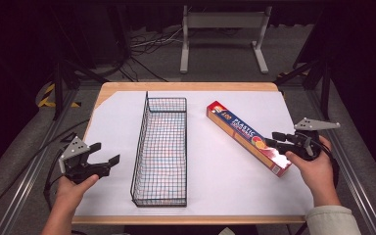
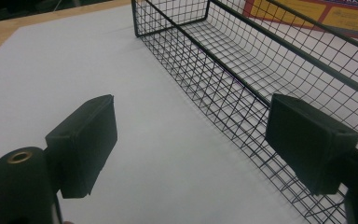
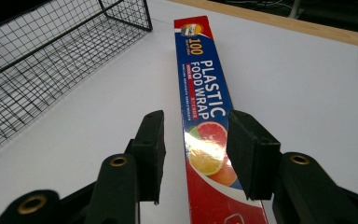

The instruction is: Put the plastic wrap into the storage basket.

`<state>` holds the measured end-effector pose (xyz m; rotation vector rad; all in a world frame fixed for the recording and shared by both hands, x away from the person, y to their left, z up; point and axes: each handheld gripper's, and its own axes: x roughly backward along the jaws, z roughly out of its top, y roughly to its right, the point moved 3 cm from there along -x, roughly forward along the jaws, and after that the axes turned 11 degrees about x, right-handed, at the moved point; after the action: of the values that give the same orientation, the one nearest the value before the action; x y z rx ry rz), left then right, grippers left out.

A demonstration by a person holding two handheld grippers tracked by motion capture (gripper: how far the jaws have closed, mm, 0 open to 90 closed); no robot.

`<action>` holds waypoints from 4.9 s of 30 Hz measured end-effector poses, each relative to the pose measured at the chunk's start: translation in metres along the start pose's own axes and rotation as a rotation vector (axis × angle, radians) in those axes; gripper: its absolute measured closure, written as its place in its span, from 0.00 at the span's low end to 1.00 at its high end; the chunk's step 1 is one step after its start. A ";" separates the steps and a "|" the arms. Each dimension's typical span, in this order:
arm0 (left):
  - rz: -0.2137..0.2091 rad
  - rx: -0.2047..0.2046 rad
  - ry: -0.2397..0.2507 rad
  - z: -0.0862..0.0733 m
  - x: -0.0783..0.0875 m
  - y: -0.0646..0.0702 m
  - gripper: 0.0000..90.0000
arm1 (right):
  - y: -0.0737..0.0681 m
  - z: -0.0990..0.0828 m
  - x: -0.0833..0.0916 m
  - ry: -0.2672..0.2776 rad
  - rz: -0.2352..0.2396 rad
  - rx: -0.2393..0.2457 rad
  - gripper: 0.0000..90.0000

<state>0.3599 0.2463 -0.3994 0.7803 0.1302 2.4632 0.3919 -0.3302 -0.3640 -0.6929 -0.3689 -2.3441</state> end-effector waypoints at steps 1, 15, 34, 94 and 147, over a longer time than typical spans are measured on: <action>-0.002 0.002 -0.001 0.001 0.001 -0.001 0.19 | 0.000 0.000 -0.001 -0.003 0.003 -0.002 0.65; 0.000 0.020 -0.004 0.003 -0.005 -0.004 0.19 | 0.021 -0.012 -0.009 -0.112 -0.048 -0.046 0.80; 0.017 0.030 -0.010 0.002 -0.016 -0.006 0.18 | 0.057 -0.043 -0.034 -0.382 -0.112 -0.123 1.00; 0.002 0.077 0.001 0.008 -0.021 -0.017 0.17 | -0.068 -0.038 -0.039 -0.494 0.260 -0.059 0.90; 0.040 0.096 0.008 0.010 -0.016 -0.026 0.16 | -0.064 0.081 -0.057 -0.110 -0.117 -0.274 0.35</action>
<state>0.3884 0.2587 -0.4055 0.8214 0.2399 2.5136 0.4171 -0.2183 -0.3345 -0.9561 -0.1395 -2.5004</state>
